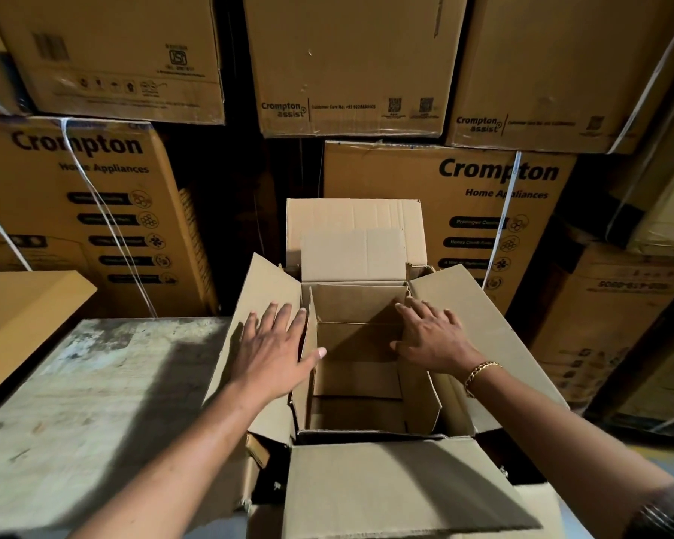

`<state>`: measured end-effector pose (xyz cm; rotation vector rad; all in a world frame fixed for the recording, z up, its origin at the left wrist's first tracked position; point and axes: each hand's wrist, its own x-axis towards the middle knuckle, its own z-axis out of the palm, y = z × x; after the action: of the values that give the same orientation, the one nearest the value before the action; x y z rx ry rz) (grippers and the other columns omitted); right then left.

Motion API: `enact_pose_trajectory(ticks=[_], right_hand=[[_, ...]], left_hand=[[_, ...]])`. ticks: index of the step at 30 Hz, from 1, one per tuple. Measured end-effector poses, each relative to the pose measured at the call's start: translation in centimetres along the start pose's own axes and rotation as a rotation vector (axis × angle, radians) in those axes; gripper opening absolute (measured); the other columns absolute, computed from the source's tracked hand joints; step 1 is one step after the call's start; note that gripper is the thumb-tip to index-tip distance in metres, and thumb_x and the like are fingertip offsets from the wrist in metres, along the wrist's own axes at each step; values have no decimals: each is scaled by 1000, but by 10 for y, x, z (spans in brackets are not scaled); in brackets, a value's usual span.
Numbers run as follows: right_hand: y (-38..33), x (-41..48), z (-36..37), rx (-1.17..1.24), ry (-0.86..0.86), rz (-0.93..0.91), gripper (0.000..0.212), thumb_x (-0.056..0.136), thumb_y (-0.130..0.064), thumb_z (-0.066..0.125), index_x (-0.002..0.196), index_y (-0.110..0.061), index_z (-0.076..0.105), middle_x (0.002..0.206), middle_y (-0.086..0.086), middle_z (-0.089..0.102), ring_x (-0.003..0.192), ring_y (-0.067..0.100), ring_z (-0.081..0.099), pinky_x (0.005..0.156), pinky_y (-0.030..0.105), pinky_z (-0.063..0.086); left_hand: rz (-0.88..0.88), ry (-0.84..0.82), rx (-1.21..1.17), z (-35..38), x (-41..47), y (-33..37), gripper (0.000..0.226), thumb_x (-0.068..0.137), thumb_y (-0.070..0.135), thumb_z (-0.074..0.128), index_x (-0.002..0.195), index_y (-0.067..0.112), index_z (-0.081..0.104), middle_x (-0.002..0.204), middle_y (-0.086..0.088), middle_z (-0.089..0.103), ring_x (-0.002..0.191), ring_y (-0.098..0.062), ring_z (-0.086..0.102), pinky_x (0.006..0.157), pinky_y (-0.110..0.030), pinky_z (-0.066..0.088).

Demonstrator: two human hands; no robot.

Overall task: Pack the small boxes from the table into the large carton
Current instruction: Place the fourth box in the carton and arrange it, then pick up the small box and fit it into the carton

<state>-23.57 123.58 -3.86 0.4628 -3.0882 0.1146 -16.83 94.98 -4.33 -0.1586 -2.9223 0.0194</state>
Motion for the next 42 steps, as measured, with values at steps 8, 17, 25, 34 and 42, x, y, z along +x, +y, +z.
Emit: enact_pose_trajectory(ticks=[8,17,25,34,42], right_hand=[[-9,-36,-20,-15,110,3,88,95,-68,35,161,-24,-5,169,5,-10,155,27,-7,124,54,3],[-82,-35,-53,-44,242,-63,87,94,-74,22,160,-26,-11,167,4,-18,154,26,-13,122,51,-5],[-236,-6,-79,13,361,-158,85,94,-72,23,161,-27,-6,168,1,-17,155,23,-13,122,52,-3],[-481,35,-74,92,429,-382,88,88,-77,22,160,-32,-4,168,-4,-15,154,17,-13,124,47,-2],[-686,82,-55,92,348,-577,87,91,-77,29,160,-34,-2,167,-5,-17,155,17,-11,123,48,-1]], left_hand=[[34,160,7,-33,-15,-4,88,87,76,6,159,26,14,168,-5,7,154,-24,2,123,-51,4],[10,272,57,-71,-32,-75,83,93,73,10,160,24,3,168,-6,-4,154,-24,-7,124,-51,0],[-60,348,80,-116,-93,-207,82,95,71,15,160,22,8,168,-6,-1,154,-24,-5,124,-51,3],[-309,360,130,-156,-218,-433,83,92,72,19,159,22,15,168,-8,6,154,-26,2,123,-51,5],[-562,368,209,-165,-324,-591,81,94,72,20,159,23,13,167,-8,5,154,-27,4,123,-53,7]])
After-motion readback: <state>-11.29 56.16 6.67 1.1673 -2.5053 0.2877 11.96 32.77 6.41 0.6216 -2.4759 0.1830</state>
